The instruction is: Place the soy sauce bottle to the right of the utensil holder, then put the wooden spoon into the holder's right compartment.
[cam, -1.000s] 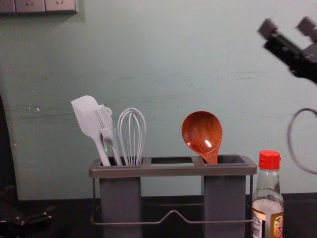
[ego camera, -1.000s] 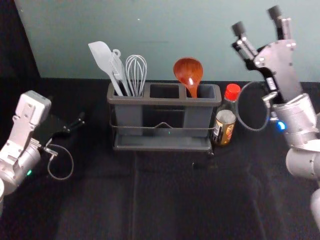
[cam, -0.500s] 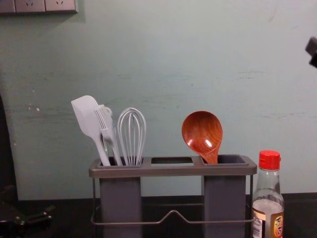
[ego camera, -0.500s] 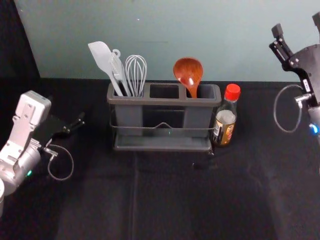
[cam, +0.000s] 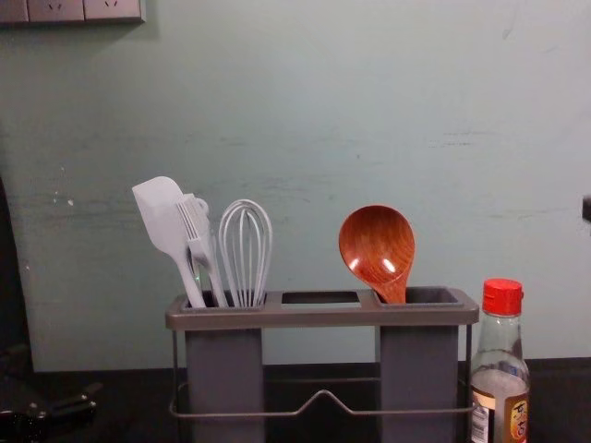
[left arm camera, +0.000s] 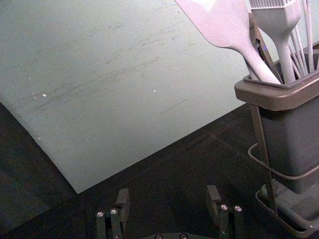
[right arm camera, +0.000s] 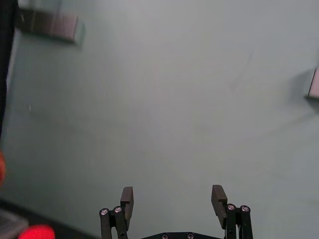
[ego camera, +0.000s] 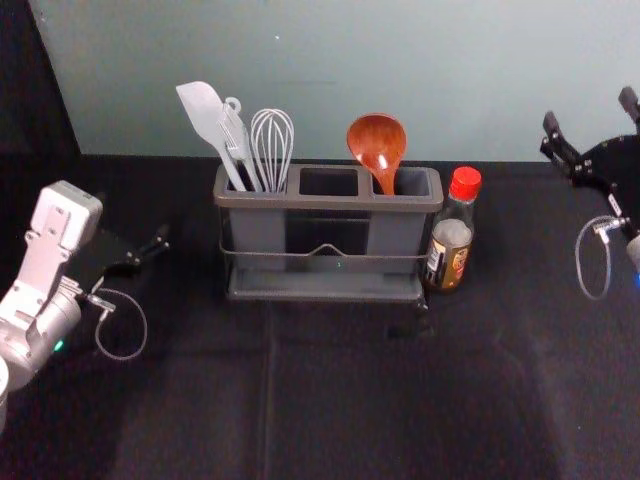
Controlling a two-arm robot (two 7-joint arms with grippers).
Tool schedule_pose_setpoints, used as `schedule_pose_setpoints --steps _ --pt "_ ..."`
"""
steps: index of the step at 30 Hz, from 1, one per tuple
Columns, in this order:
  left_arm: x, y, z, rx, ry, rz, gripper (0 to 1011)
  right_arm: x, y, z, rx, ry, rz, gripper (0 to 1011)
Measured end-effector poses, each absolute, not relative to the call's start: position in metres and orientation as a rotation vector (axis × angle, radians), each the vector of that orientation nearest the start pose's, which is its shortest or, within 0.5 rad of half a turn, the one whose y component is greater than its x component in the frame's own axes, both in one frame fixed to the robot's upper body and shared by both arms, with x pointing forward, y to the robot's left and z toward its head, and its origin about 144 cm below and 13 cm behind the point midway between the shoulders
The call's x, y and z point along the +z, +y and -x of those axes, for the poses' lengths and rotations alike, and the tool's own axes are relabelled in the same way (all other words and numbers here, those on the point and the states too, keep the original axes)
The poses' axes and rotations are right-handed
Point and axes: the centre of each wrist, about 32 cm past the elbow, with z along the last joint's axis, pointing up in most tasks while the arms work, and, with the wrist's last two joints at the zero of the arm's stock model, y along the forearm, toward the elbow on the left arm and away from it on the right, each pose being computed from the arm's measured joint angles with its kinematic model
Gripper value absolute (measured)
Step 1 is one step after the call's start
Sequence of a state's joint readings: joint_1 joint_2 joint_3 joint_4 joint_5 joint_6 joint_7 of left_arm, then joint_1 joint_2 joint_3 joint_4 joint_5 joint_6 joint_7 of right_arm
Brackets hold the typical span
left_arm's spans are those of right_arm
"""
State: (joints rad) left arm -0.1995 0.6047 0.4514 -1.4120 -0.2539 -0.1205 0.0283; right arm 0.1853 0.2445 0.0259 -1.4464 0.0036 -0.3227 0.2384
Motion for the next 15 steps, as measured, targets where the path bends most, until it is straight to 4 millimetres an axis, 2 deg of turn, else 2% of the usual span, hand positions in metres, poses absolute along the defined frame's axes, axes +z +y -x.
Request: schedule_pose_setpoints --steps 7,15 --pt "1.140 0.310 -0.489 1.248 -0.285 -0.304 1005 1.170 -0.322 -0.508 -1.360 -0.411 0.075 1002" --pt "1.140 0.310 -0.489 1.248 -0.285 -0.304 1005 1.154 -0.322 -0.509 -1.367 -0.387 0.127 1003"
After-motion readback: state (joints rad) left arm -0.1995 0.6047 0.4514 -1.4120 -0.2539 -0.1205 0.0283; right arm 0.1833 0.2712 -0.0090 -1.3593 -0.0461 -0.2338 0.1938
